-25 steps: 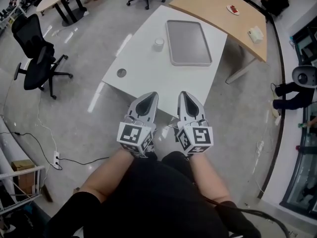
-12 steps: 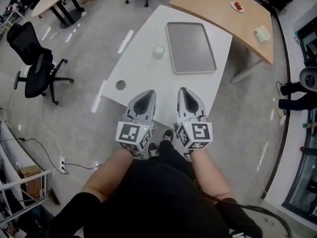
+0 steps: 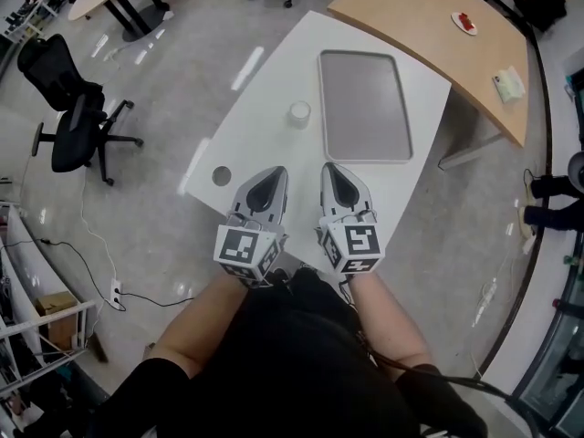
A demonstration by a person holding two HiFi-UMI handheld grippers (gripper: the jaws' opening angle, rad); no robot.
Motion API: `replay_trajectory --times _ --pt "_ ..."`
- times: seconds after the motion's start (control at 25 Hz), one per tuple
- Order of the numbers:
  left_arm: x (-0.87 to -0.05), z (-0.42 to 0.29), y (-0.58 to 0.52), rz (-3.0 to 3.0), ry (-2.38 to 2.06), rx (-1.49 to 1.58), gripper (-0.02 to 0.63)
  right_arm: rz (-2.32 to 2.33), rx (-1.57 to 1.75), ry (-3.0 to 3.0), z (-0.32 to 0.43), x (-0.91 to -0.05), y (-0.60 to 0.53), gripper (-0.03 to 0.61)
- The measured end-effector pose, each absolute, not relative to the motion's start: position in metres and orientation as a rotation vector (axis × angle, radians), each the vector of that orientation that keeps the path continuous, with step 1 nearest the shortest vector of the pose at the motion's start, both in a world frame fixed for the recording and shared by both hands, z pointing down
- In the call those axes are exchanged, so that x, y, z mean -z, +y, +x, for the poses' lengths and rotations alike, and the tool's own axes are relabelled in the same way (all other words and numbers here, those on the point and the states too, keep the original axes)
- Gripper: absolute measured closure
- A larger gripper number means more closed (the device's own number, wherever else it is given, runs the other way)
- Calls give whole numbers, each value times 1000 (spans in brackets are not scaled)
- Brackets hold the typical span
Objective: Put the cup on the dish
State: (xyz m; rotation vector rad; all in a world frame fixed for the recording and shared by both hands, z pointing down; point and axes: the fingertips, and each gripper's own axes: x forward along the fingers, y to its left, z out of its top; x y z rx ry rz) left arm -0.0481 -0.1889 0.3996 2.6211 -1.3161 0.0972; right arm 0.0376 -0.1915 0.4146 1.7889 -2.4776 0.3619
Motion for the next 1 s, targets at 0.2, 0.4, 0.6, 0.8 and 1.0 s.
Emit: replay_trajectory --times 0.2,0.4,0.6,0.8,1.0 --pt "-420 -37 -229 2607 -1330 -119 609 1729 -371 -2468 41 -439 -234 565" --pt "-450 -38 -278 2590 -1314 -165 609 1722 -416 -2404 41 -470 -281 565" --pt "-483 -40 -326 2566 -1280 -210 609 1651 -486 -2363 27 -511 -328 540" --pt "-510 -42 -363 2548 -1240 -234 609 1573 -575 -2338 10 -548 -367 355" --pt "-537 -51 -387 2527 -1222 -255 609 1541 -628 -2239 2 -584 -393 330"
